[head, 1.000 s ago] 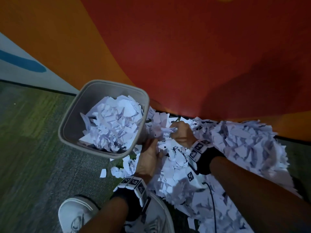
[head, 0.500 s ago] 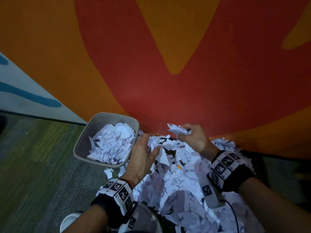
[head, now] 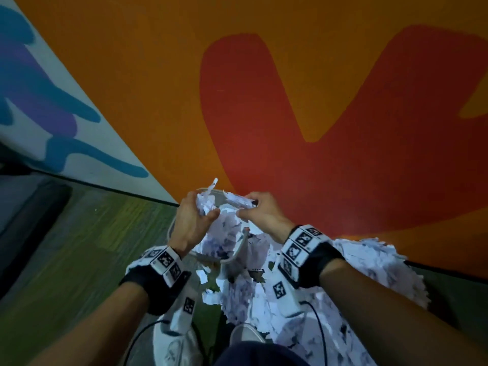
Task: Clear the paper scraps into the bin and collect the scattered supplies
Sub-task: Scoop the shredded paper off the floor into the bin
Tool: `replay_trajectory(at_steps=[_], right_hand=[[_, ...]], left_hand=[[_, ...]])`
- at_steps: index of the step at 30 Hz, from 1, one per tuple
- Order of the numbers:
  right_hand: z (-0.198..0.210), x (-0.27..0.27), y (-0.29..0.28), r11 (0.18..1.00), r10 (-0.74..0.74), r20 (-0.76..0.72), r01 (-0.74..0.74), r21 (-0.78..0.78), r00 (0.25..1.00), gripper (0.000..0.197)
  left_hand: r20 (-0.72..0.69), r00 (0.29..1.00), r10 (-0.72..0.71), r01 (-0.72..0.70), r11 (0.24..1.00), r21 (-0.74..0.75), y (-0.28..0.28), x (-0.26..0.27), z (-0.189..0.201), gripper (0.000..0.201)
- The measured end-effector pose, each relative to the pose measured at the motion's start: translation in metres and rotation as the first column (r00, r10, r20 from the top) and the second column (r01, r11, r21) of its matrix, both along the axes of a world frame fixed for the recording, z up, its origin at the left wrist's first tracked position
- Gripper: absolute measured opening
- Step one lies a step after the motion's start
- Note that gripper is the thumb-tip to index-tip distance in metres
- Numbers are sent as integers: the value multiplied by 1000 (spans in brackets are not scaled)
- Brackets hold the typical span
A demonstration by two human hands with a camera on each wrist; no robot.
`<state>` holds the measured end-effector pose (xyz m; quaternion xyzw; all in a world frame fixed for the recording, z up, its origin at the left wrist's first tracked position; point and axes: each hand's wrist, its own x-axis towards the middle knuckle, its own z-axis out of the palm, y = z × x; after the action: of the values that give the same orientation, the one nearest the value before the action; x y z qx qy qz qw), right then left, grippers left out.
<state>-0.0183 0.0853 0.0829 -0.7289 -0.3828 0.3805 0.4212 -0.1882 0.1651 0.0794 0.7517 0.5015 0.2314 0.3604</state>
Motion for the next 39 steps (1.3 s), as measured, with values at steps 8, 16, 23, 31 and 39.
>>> replay_trajectory(at_steps=[8,16,23,31,39], right_hand=[[-9,-41,28,988,100,-55,-106,-108,993,67],[18,-5,-33,982,136,109,-120,-145,985,57],[12,24,-119,966,218,146,-193,-173,965,58],[-61,60,-171,900,258,113,-195,-391,960,66],[-170,58,-171,836,300,134,-193,-513,945,93]], left_hand=[[37,996,-86,91,980,-177,26,-29,-6,55],[-126,944,-306,292,949,-118,11,-41,53,42],[-342,736,-584,595,799,-85,-40,18,80,35],[-439,508,-741,685,657,-317,-82,65,-17,42],[-194,489,-850,660,506,-555,-75,33,-137,73]])
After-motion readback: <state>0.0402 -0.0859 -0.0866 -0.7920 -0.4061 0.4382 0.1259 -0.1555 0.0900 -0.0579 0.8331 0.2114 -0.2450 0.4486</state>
